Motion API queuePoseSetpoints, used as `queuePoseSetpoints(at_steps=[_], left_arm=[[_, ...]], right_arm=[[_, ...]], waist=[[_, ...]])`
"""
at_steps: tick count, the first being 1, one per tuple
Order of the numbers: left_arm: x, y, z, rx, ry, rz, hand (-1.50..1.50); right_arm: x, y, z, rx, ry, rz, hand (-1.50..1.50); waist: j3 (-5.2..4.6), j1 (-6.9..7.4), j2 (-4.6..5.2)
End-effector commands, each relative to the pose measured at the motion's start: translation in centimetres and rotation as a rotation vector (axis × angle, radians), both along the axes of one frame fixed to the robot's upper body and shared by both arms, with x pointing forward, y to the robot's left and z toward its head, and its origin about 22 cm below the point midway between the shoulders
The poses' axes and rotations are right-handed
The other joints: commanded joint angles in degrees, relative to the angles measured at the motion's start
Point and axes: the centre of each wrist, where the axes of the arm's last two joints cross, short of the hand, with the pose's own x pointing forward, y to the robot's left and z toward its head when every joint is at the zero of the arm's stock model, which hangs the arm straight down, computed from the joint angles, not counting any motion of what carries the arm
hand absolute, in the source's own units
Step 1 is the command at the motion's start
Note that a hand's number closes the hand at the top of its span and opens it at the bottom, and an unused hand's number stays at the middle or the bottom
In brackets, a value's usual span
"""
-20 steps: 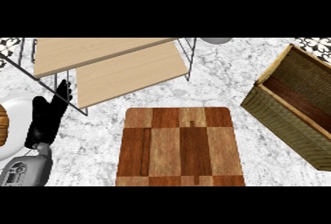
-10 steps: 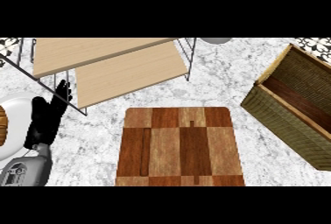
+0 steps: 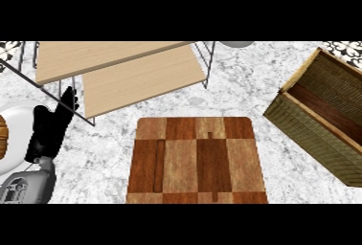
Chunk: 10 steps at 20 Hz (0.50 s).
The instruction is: Pick the lemon from the cutting board and place it in the basket
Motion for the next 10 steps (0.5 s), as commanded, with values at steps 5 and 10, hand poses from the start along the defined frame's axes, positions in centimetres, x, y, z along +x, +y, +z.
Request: queuePoseSetpoints(at_steps=[5, 10], left_arm=[[0.8, -1.4, 0.6, -0.012, -0.012, -0.047, 0.00], [0.7, -1.7, 0.2, -0.017, -0.014, -0.044, 0.00]], right_arm=[[0.1, -3.1, 6.4, 0.017, -0.337, -0.263, 1.50], [3.5, -4.8, 7.7, -0.132, -0.347, -0.351, 1.50]], waist=[[-0.17, 0.02, -0.29], [-0.01, 0.40, -0.09]])
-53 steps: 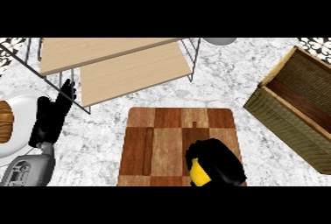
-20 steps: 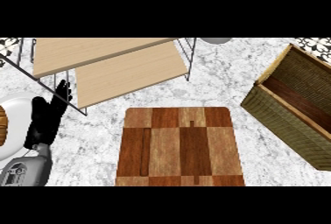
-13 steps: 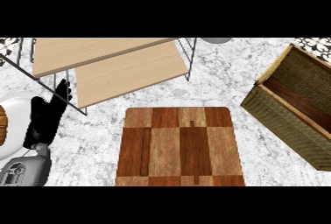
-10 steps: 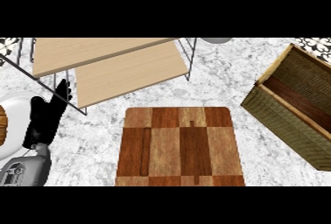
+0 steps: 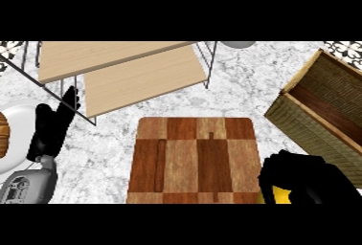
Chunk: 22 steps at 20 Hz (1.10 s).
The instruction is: Pick the lemon from the cutting board and place it in the basket
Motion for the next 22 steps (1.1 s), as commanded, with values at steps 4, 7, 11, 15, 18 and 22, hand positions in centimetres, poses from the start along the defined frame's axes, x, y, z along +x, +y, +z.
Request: queuePoseSetpoints(at_steps=[4, 7, 11, 15, 18, 22], left_arm=[[0.6, -0.7, 0.9, -0.012, -0.031, -0.038, 0.00], [0.5, -1.1, 0.4, -0.002, -0.026, -0.046, 0.00], [0.4, -1.1, 0.0, 0.002, -0.015, -0.040, 0.00], [0.8, -1.2, 0.7, -0.003, -0.016, -0.052, 0.00], [0.5, -1.9, 0.2, -0.018, -0.021, -0.076, 0.00], [1.0, -3.0, 0.6, -0.013, -0.034, -0.060, 0.00]], right_arm=[[1.4, -4.3, 5.7, -0.091, -0.137, -0.174, 1.50], [3.9, -6.6, 7.5, -0.076, -0.136, -0.190, 1.50], [6.7, -11.0, 10.5, -0.043, -0.120, -0.111, 1.50], [9.0, -16.4, 14.9, 0.003, -0.092, -0.060, 1.50], [9.3, -20.3, 18.2, -0.024, -0.047, -0.063, 1.50], [11.4, -22.6, 16.2, -0.066, 0.014, -0.077, 1.50]], waist=[[0.29, 0.38, -0.11], [0.45, 0.40, -0.09], [0.56, 0.08, -0.26], [0.52, 0.66, -0.24], [0.50, 0.95, -0.11], [0.54, 1.24, 0.06]])
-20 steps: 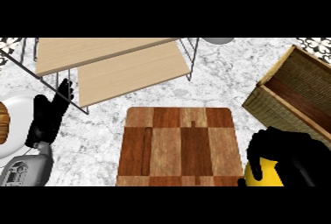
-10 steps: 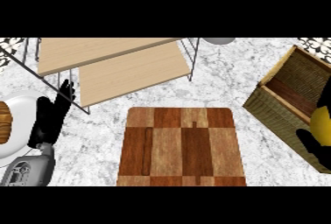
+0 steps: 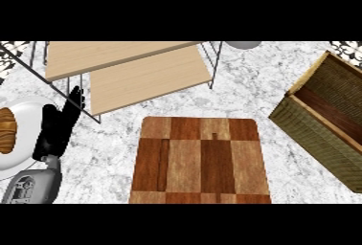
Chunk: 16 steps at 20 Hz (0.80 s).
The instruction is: Pick the lemon from the cutting board and place it in the basket
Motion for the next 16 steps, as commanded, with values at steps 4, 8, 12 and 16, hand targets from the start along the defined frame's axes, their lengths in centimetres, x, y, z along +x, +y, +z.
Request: queuePoseSetpoints(at_steps=[4, 8, 12, 16], left_arm=[[2.6, -1.3, 1.0, -0.003, -0.025, -0.036, 0.00], [0.9, -2.8, 0.7, 0.004, -0.023, -0.039, 0.00], [0.6, -0.8, -0.3, 0.001, -0.021, -0.037, 0.00], [0.5, -0.5, 0.1, -0.023, -0.012, -0.035, 0.00]], right_arm=[[3.5, -3.2, -1.4, 0.061, 0.139, 0.040, 1.50], [5.7, -3.4, -2.9, 0.179, 0.227, -0.021, -1.50], [5.2, -4.1, -5.8, 0.249, 0.184, 0.012, -1.50], [6.0, -4.5, -6.8, 0.390, 0.089, 0.005, -1.50]], waist=[[0.03, -0.33, 0.13], [0.03, 0.23, -0.07], [0.04, -0.38, -0.17], [0.05, -0.17, -0.12]])
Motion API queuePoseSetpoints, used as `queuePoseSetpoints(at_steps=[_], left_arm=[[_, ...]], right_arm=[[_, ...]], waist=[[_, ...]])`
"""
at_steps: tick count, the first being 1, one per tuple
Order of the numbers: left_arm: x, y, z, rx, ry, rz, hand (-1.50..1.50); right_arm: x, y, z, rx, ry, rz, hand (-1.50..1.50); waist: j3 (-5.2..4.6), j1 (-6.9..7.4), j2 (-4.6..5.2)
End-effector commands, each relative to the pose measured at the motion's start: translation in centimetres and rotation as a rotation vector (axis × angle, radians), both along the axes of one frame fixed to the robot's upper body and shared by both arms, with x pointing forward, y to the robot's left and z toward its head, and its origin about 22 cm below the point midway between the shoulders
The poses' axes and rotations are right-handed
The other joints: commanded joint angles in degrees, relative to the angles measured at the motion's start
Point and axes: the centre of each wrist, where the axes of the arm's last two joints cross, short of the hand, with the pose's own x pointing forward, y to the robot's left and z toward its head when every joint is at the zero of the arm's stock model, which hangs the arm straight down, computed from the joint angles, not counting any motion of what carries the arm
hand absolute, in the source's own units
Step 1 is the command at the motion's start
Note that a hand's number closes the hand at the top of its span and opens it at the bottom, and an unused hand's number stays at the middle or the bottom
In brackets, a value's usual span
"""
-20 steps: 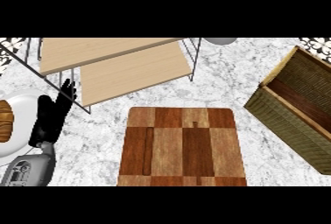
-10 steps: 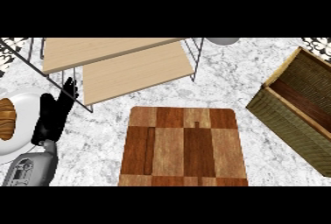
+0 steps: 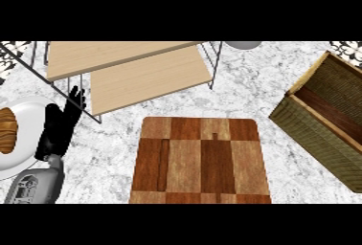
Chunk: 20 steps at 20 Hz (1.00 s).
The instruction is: Pick the lemon from the cutting board and place it in the basket
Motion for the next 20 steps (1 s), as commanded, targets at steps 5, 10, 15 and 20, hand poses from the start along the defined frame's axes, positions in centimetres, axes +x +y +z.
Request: queuePoseSetpoints(at_steps=[5, 10, 15, 20], left_arm=[[0.9, 2.2, 0.4, -0.013, -0.027, -0.029, 0.00], [0.6, -0.4, 1.3, -0.007, -0.042, -0.037, 0.00], [1.2, -1.5, 0.9, 0.004, -0.027, -0.064, 0.00], [0.2, -1.4, -0.6, -0.016, -0.047, -0.063, 0.00]], right_arm=[[-1.7, -4.7, 1.4, 0.246, -0.197, -0.140, -1.50], [-3.0, -8.4, 3.0, 0.354, -0.195, -0.282, -1.50], [-5.0, -14.2, 3.0, 0.420, -0.129, -0.391, -1.50], [-8.4, -18.2, 1.8, 0.431, -0.153, -0.421, -1.50]], waist=[[-0.04, -1.00, 0.13], [0.01, -0.55, -0.07], [0.11, 0.28, 0.52], [0.23, 0.98, 0.93]])
